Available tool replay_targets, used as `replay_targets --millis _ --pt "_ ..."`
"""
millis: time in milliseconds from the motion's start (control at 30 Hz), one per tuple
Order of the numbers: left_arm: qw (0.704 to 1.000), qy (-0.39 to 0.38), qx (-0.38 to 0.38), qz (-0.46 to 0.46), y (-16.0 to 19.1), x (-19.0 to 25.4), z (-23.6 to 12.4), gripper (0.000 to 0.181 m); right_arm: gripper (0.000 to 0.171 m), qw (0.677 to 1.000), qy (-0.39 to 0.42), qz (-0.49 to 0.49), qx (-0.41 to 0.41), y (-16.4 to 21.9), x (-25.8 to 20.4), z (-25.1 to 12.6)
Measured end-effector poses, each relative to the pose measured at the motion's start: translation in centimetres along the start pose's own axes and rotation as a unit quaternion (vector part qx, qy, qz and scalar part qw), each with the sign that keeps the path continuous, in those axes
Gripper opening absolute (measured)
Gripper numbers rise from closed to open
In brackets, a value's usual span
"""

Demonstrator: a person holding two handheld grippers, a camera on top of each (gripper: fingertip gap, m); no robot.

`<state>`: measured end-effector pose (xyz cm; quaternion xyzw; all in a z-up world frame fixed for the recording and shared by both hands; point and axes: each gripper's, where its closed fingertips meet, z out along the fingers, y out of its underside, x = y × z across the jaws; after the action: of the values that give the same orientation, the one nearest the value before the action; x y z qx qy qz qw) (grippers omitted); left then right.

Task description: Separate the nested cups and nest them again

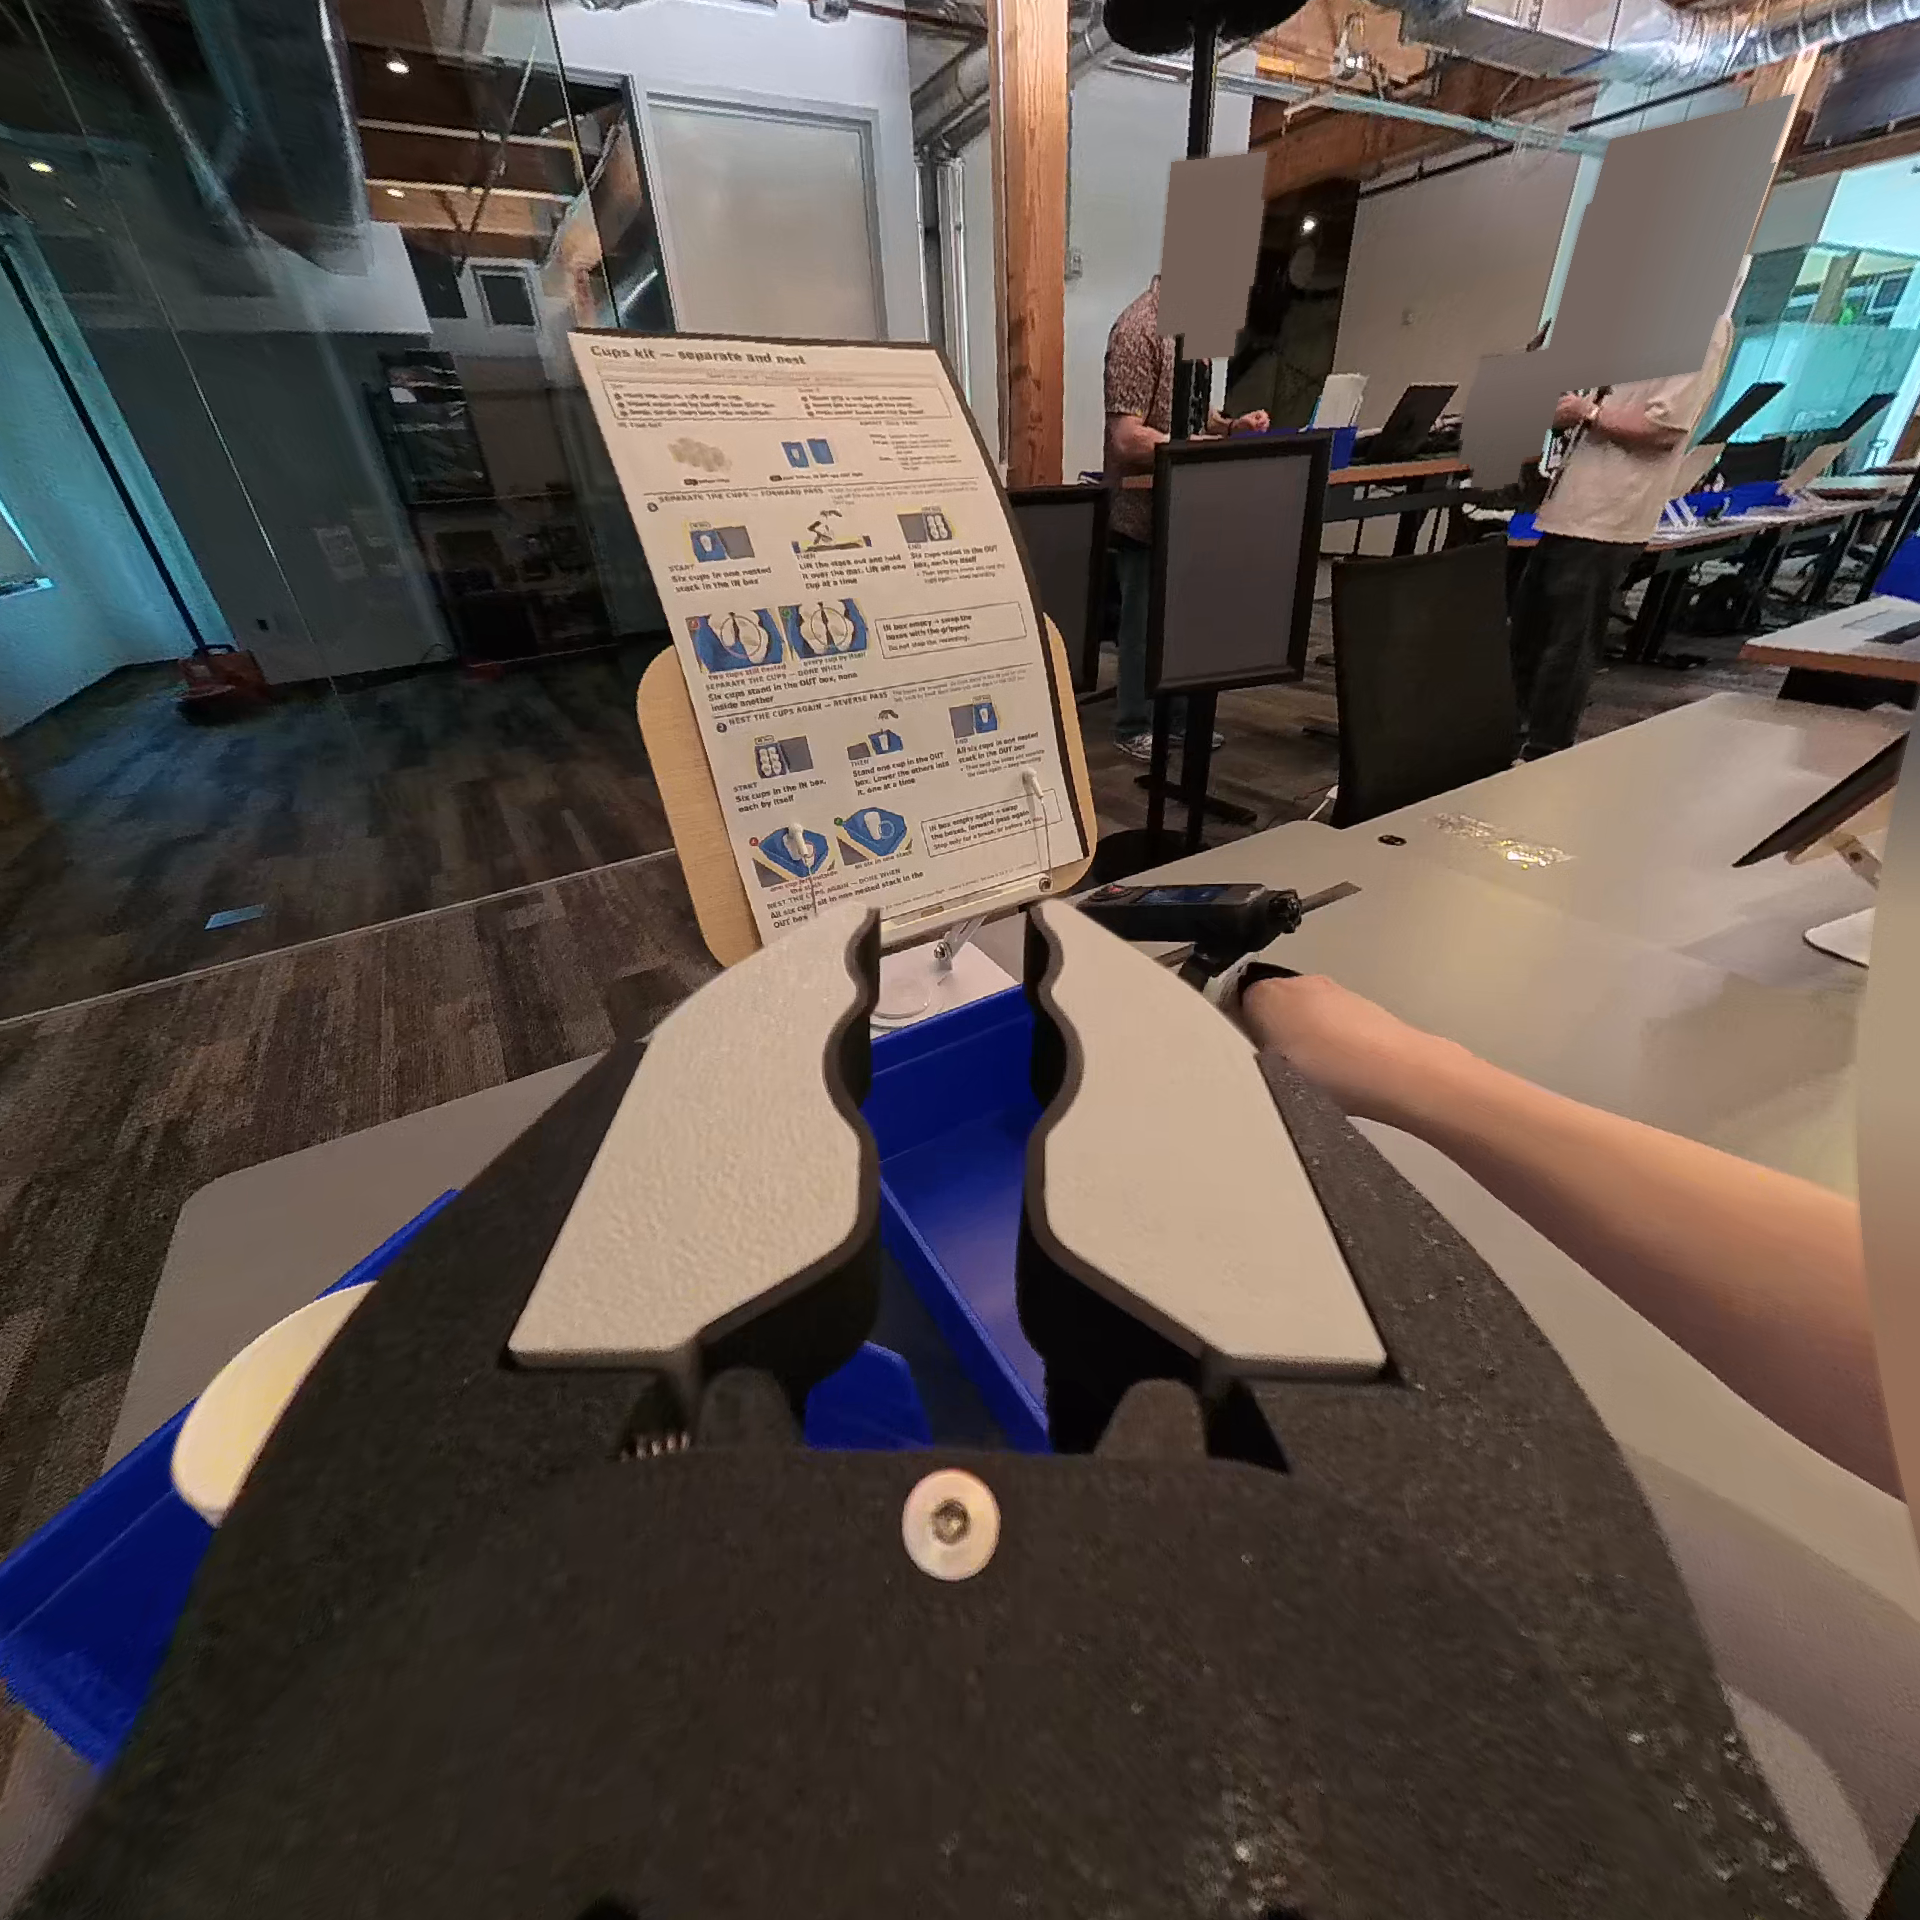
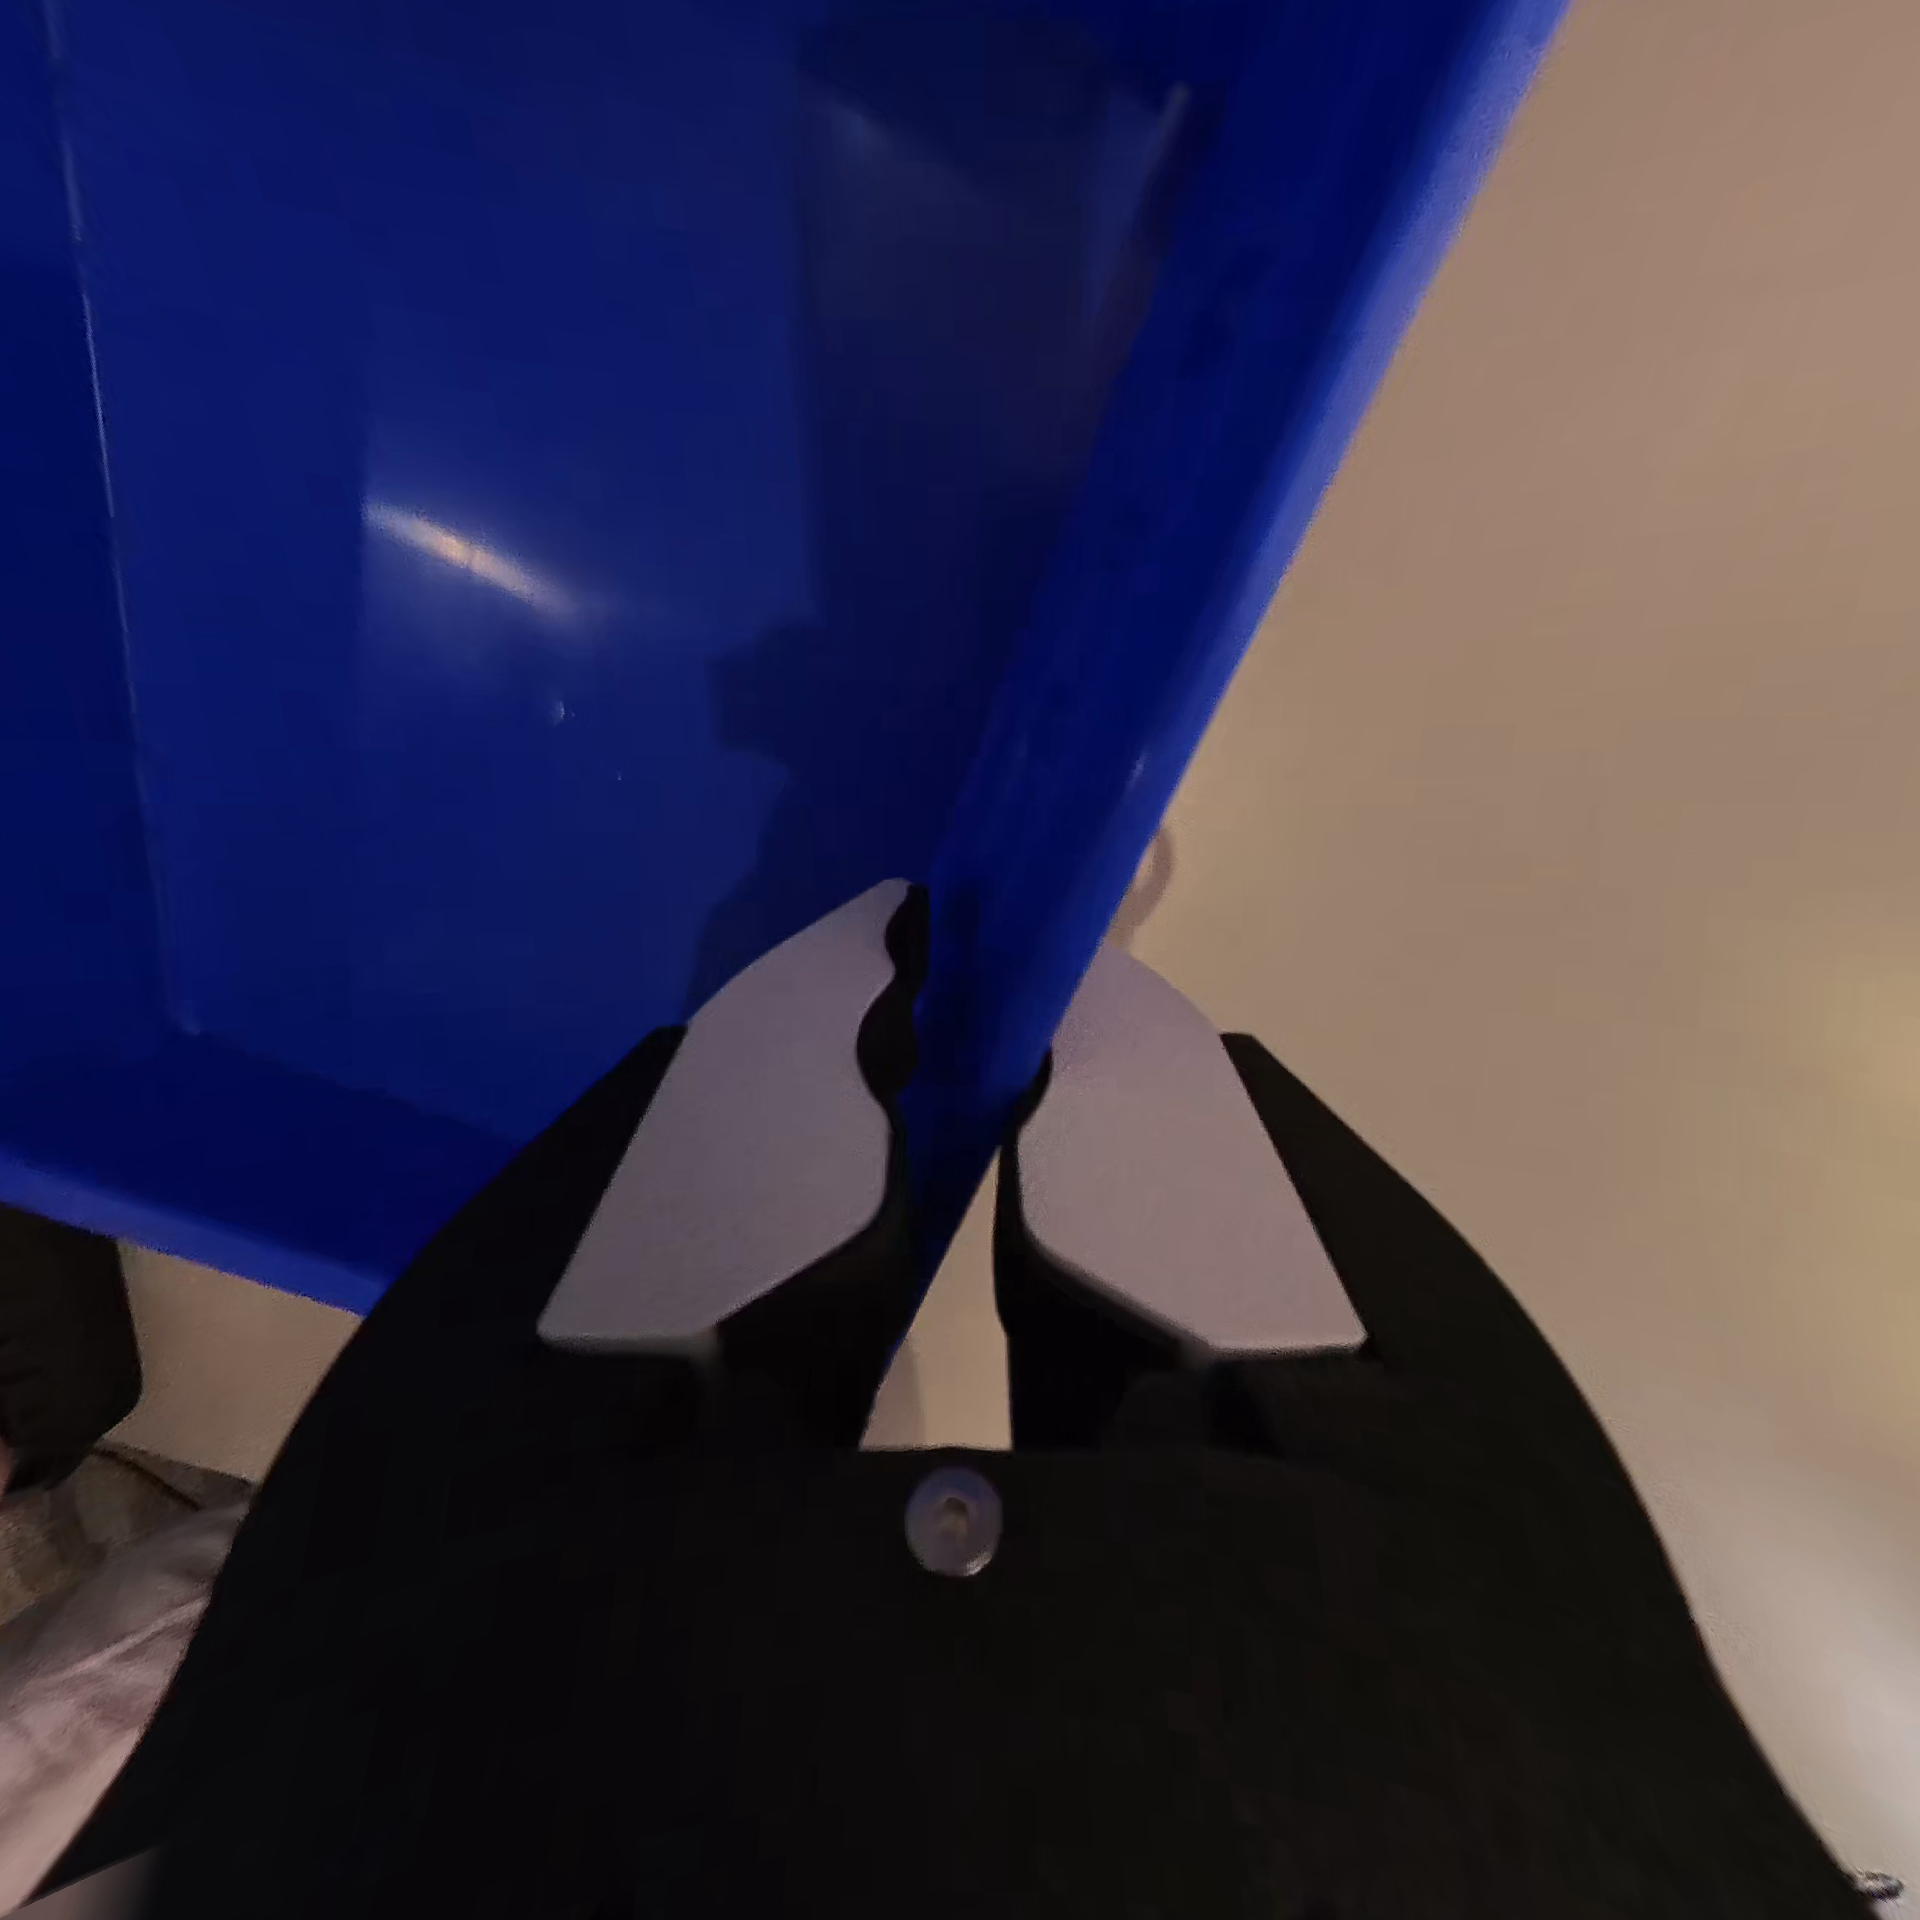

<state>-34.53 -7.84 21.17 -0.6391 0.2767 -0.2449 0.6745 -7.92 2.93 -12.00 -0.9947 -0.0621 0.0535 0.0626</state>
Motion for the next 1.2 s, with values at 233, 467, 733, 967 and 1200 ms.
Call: replay_targets --millis 233,467,733,967,1200 --pt "1.0 0.009 -0.015 0.016 0.5 1.1 1.2 0.026 0.007 1.0 -0.024 0.007 -0.018 0.9 3.3 -0.4" --pt "0.999 0.013 -0.022 0.031 0.7 2.0 2.2 0.026 0.006 0.998 -0.006 0.048 -0.029 4.1 11.7 -1.6" --pt "0.998 0.025 -0.045 0.034 1.6 2.9 4.0 0.026 0.006 0.991 0.007 0.128 -0.028 9.4 22.3 -3.3" --pt "0.996 0.021 -0.067 0.049 2.5 3.6 5.5 0.026 0.006 0.984 0.013 0.178 -0.012 12.6 29.6 -4.3" --pt "0.993 0.009 -0.097 0.066 3.7 4.0 7.3 0.025 0.006 0.983 0.007 0.185 0.003 13.8 33.7 -4.9"
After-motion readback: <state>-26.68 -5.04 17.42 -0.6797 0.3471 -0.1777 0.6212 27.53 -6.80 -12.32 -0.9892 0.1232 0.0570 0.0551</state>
